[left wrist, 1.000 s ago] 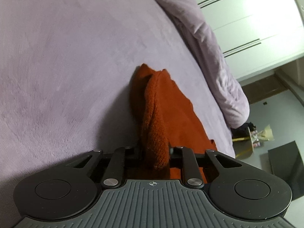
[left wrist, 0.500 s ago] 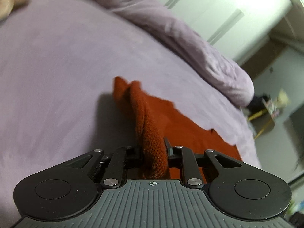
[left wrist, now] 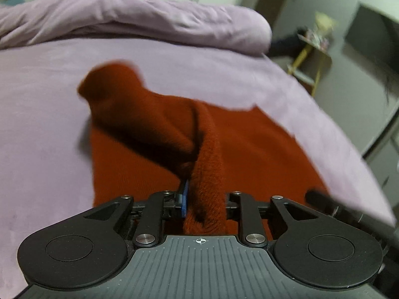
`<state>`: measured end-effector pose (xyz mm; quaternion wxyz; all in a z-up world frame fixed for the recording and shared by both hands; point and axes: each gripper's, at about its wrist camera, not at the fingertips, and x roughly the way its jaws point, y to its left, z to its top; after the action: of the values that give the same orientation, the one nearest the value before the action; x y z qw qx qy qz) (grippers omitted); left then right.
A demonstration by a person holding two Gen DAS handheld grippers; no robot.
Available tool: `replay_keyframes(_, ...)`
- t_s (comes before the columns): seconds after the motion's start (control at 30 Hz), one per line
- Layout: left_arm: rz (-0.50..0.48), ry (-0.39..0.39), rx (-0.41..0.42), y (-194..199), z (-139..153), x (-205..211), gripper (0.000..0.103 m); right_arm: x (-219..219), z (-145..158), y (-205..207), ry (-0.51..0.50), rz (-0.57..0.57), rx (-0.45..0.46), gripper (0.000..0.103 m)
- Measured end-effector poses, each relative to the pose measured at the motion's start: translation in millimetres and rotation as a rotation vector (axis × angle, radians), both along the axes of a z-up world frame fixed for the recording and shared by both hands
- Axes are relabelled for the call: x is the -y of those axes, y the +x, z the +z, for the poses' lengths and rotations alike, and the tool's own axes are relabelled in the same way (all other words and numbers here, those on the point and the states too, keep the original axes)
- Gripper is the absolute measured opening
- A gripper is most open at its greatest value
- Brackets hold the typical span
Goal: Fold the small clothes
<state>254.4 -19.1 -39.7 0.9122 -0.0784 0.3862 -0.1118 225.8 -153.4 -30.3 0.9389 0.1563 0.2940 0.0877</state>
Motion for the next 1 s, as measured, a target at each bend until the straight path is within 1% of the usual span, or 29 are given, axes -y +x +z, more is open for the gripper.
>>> replay_keyframes(0.03,-0.043,0.035,0.023,-3.2,0.0,4.9,0.038,2.9,-0.1,0.7,0.004,-0.001,-0.003,0.006)
replay_keyframes(0.1,-0.113,0.071,0.047,-10.9,3.4,9.7,0.05,9.3,0.8,4.9,0.008,0.005,-0.01,0.006)
replay_keyframes(0.13,-0.143,0.079,0.059,-16.3,5.5,9.9,0.053,11.6,1.6,6.9,0.01,0.011,-0.01,0.006)
replay_keyframes(0.17,-0.172,0.075,0.068,-23.0,7.7,8.7,0.054,12.0,2.8,8.7,0.008,0.019,-0.009,0.006)
replay_keyframes(0.23,-0.197,0.043,0.067,-32.3,11.3,2.9,0.055,11.1,6.3,13.4,0.007,0.031,-0.003,0.006)
replay_keyframes(0.3,-0.184,0.0,0.075,-44.4,15.2,-6.4,0.054,6.4,11.0,19.4,0.013,0.053,0.008,0.006)
replay_keyframes(0.37,-0.143,-0.055,0.086,-58.1,19.7,-22.2,0.054,-0.2,15.5,23.7,0.021,0.081,0.018,0.006)
replay_keyframes(0.4,-0.11,-0.078,0.092,-63.9,20.6,-30.8,0.054,-4.5,17.5,26.8,0.028,0.106,0.02,0.006)
replay_keyframes(0.47,-0.028,-0.088,0.074,-67.3,20.1,-43.1,0.054,-13.5,17.5,36.9,0.056,0.168,-0.01,0.009)
replay_keyframes(0.5,0.006,-0.093,0.068,-69.8,18.7,-49.6,0.054,-18.0,15.1,43.3,0.08,0.198,-0.033,0.017)
replay_keyframes(0.53,0.034,-0.097,0.058,-71.4,16.4,-55.8,0.054,-21.9,12.1,48.8,0.098,0.22,-0.055,0.028)
replay_keyframes(0.6,0.074,-0.095,0.022,-70.8,10.7,-65.0,0.053,-28.6,2.6,62.0,0.136,0.265,-0.12,0.04)
replay_keyframes(0.63,0.084,-0.092,0.006,-70.2,7.9,-67.3,0.053,-30.6,-4.0,68.8,0.173,0.295,-0.161,0.042)
replay_keyframes(0.7,0.09,-0.086,-0.014,-71.0,4.0,-70.4,0.053,-34.8,-16.2,76.9,0.232,0.35,-0.234,0.042)
replay_keyframes(0.73,0.088,-0.083,-0.025,-70.3,1.7,-69.6,0.053,-37.2,-21.0,78.9,0.235,0.366,-0.254,0.042)
replay_keyframes(0.77,0.086,-0.082,-0.031,-68.4,0.4,-67.6,0.053,-40.3,-24.4,79.8,0.209,0.381,-0.258,0.042)
replay_keyframes(0.83,0.071,-0.085,-0.046,-66.5,-4.8,-64.2,0.054,-48.2,-25.9,77.4,0.117,0.405,-0.233,0.035)
replay_keyframes(0.87,0.066,-0.079,-0.06,-63.4,-8.8,-61.0,0.054,-51.5,-23.9,74.8,0.087,0.415,-0.215,0.031)
replay_keyframes(0.9,0.066,-0.064,-0.072,-60.2,-12.0,-56.4,0.054,-54.3,-21.6,73.1,0.067,0.424,-0.201,0.02)
replay_keyframes(0.93,0.068,-0.037,-0.081,-56.4,-15.9,-51.3,0.054,-55.7,-19.4,72.4,0.065,0.429,-0.195,0.014)
replay_keyframes(0.97,0.067,-0.009,-0.088,-57.3,-18.7,-49.8,0.054,-55.9,-17.9,72.0,0.072,0.427,-0.191,0.01)
replay_keyframes(1.0,0.073,0.01,-0.093,-55.1,-21.3,-47.2,0.053,-55.6,-16.6,72.3,0.083,0.424,-0.194,0.01)
